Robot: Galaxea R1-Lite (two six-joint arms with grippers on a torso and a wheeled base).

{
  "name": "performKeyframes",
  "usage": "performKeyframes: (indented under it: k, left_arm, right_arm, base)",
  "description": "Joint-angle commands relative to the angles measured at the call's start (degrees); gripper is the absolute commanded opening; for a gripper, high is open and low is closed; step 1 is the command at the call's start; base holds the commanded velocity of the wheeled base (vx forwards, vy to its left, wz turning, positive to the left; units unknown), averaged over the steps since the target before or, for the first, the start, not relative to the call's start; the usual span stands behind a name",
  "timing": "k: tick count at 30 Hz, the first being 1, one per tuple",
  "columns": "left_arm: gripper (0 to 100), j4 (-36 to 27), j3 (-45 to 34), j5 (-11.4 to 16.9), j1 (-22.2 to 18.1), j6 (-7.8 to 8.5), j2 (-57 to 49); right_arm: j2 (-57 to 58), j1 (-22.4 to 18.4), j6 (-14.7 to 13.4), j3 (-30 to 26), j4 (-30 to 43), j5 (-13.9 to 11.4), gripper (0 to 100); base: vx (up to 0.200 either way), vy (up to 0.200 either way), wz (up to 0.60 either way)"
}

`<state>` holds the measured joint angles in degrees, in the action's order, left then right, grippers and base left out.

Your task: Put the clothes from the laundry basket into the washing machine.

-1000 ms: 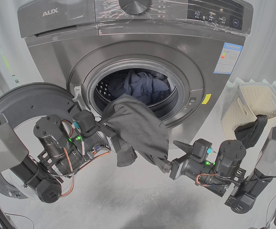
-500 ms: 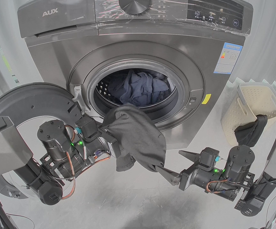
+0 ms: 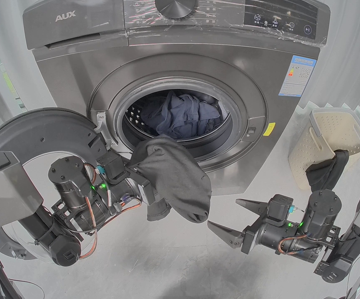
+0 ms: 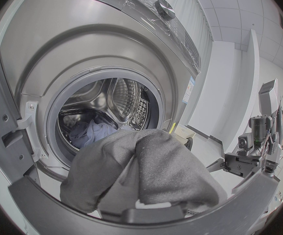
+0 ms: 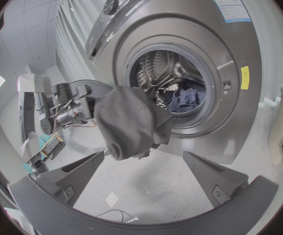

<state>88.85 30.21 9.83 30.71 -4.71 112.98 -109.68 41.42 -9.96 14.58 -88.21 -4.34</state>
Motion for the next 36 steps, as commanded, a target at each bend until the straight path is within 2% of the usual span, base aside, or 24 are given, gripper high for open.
performKeyframes:
  k: [1, 5, 10, 17, 27, 32, 36]
  left_arm:
    - [0, 0.01, 0.11, 0.02, -0.12, -0.04, -0.04]
    - [0, 0.01, 0.20, 0.02, -0.12, -0.13, -0.22]
    - [0, 0.01, -0.06, 0.02, -0.12, -0.30, -0.83]
    - [0, 0.01, -0.85, -0.07, 0.32, -0.57, -1.71]
    - [0, 0.01, -1.56, -0.16, 0.67, -2.15, -1.89]
    - [0, 0.01, -2.00, -1.04, 1.11, -2.15, -1.89]
    - [0, 0.01, -2.00, -1.65, 1.90, -2.15, -1.71]
  right_arm:
    - [2.63, -0.12, 0.91, -2.89, -0.03, -1.81, 100]
    - [5.35, -0.82, 1.43, -4.30, -0.03, -3.39, 100]
    - [6.41, -2.31, 1.79, -4.30, -0.03, -3.39, 100]
    - [5.53, -7.06, 1.96, -3.68, -0.03, -3.22, 100]
    - [3.68, -7.41, 1.61, -2.19, -0.03, -2.43, 100]
    - [2.36, -7.32, 1.17, -1.57, -0.03, -1.02, 100]
    - [2.10, -7.32, 1.08, -1.57, -0.03, -1.02, 100]
  base:
    - [0.000, 0.000, 0.00]
    - [0.000, 0.000, 0.00]
    - [0.000, 0.000, 0.00]
    - [0.000, 0.000, 0.00]
    - [0.000, 0.000, 0.00]
    - [0.000, 0.000, 0.00]
    - [0.000, 0.000, 0.00]
